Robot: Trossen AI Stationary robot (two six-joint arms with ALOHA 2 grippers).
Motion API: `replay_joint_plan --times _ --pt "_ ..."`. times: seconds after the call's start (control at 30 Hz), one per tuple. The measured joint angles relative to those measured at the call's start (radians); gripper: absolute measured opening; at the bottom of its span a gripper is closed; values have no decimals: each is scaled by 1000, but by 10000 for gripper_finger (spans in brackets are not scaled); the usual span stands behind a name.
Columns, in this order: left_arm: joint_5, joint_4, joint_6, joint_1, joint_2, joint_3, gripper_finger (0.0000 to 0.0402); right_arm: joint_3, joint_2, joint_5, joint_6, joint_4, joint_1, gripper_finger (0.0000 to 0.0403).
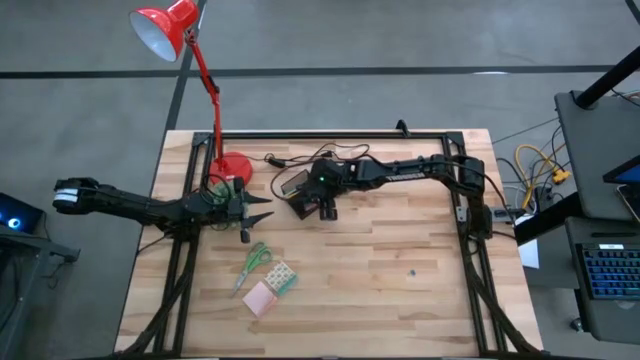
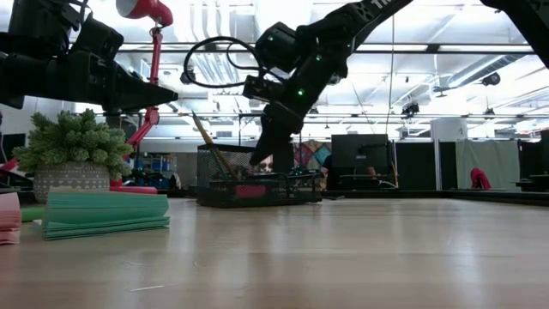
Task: Pick and place office supplies into organizer
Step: Put the blue binder clip into the black desk organizer
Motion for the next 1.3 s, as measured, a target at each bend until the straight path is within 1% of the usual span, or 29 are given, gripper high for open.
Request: replay_joint_plan --times 0.17,0.43,0.63,0.73,0.87,1.07,1.13,1.3 --pt "0 0 0 0 0 0 142 24 0 0 87 -61 2 184" --pt "0 0 0 0 -1 0 142 39 -3 1 290 -149 16 174" --pt "0 0 0 0 -1 0 142 39 -7 2 346 -224 59 165" --pt "0 0 0 0 -2 0 142 39 -7 8 362 -232 90 160" --pt "0 0 0 0 -1 0 142 39 -13 80 393 -258 136 151" --pt "0 0 0 0 -1 0 142 -2 -74 265 481 -315 214 133" --pt "0 0 0 0 -1 0 142 -29 -109 284 527 -339 246 126" --pt "0 1 0 0 0 0 142 -110 -219 287 665 -375 343 113"
